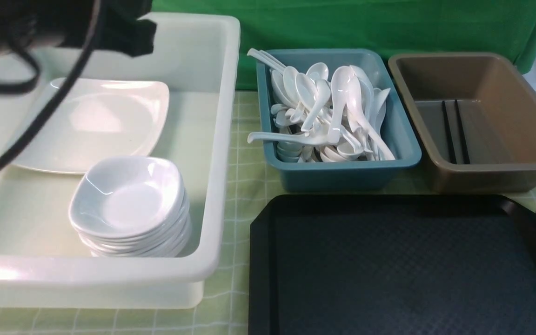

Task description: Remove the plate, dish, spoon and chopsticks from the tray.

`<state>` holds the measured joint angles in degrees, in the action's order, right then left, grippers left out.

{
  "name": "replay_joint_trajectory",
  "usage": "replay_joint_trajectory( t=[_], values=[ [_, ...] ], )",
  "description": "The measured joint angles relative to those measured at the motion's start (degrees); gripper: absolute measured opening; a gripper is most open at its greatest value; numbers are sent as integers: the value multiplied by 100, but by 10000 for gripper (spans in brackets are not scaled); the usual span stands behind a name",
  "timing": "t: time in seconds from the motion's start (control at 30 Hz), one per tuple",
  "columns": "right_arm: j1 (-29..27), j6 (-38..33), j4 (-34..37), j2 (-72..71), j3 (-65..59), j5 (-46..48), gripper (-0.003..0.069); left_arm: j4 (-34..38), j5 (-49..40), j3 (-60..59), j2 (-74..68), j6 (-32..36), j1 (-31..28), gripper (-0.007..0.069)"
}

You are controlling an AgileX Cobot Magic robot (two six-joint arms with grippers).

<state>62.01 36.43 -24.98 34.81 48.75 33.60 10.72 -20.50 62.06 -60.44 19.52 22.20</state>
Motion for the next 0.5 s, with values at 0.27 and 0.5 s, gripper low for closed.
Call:
replay_joint_trajectory(
  t=[0.27,0.5],
  values=[
    [0,0,0,0,0,0,96,283,975,-2308,2458,11,537,11],
    [0,0,0,0,0,0,109,293,1251,-3444,3605,17,536,11]
  ],
)
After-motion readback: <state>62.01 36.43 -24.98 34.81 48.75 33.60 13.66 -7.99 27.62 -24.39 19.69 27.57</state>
